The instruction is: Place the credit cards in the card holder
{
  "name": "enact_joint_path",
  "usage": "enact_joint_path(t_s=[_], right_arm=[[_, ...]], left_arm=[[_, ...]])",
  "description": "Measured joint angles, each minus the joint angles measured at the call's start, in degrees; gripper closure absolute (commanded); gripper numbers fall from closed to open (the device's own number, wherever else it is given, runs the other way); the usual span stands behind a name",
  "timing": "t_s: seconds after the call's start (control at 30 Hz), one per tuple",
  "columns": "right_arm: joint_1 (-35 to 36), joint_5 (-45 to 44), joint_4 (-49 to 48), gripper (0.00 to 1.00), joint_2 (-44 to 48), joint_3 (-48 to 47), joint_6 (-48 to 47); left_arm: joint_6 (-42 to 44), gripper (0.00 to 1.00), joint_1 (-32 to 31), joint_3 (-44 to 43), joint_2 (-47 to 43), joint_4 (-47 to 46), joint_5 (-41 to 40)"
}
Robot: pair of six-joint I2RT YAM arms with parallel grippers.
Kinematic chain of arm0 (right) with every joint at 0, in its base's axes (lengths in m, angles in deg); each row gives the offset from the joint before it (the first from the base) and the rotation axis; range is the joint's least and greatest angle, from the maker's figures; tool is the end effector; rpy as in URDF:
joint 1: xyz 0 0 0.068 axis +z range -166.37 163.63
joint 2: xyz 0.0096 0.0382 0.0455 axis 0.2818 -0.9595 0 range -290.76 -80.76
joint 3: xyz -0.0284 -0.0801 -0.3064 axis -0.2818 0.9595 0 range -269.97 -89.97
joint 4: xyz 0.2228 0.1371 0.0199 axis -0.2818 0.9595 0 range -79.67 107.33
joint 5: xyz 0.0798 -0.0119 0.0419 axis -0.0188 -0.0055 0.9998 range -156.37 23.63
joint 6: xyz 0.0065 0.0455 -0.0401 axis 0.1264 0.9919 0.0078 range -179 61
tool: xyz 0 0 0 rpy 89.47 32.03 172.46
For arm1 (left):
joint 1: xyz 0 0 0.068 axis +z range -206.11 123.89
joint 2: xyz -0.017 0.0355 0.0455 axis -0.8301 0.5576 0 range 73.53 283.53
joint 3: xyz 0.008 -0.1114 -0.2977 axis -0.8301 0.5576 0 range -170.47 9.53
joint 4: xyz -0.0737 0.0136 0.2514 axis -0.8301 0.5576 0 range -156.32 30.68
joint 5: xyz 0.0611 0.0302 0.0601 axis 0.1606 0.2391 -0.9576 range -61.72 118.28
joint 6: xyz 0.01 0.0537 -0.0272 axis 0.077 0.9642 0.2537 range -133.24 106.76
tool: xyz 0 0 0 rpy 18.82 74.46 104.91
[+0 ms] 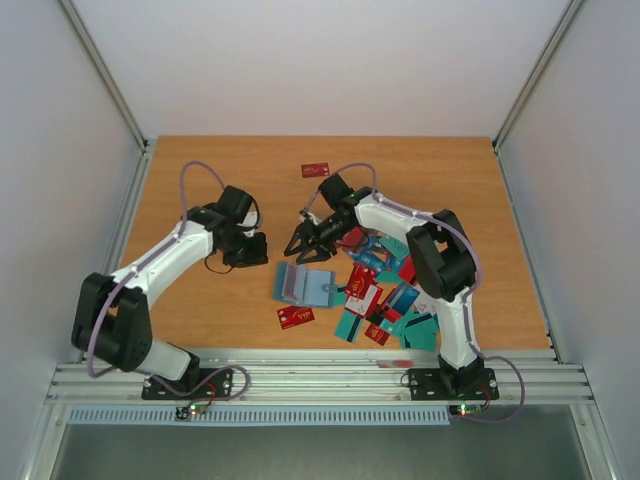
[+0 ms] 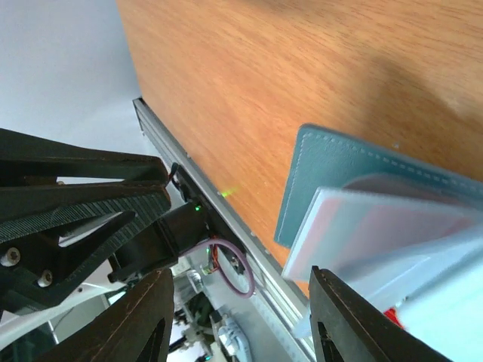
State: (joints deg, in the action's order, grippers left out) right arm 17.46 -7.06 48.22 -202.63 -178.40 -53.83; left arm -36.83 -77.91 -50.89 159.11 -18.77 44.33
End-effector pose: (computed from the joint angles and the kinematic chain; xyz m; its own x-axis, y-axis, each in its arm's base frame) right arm 0.3548 0.2849 0.1995 -0.8300 -0.5009 -0.2455 -0.4399 0.3171 0.8402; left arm 0.2546 -0.1154 0.2602 -0.9858 -0.0200 -0.1666 0.0421 0.9316 -0.3610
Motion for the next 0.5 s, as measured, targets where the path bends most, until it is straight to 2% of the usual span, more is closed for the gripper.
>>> enact_joint_path(t_s=[0.23, 0.5], right_arm=[[-2.23, -4.79, 3.17, 0.48, 7.17, 3.26, -2.47], [-4.02, -9.88, 5.11, 0.48, 9.22, 9.90, -2.95]], left_arm=[[0.15, 0.82, -1.40, 0.24, -7.56, 0.33, 1.99], [1.09, 0.82, -9.51, 0.04, -10.19, 0.17, 5.57]])
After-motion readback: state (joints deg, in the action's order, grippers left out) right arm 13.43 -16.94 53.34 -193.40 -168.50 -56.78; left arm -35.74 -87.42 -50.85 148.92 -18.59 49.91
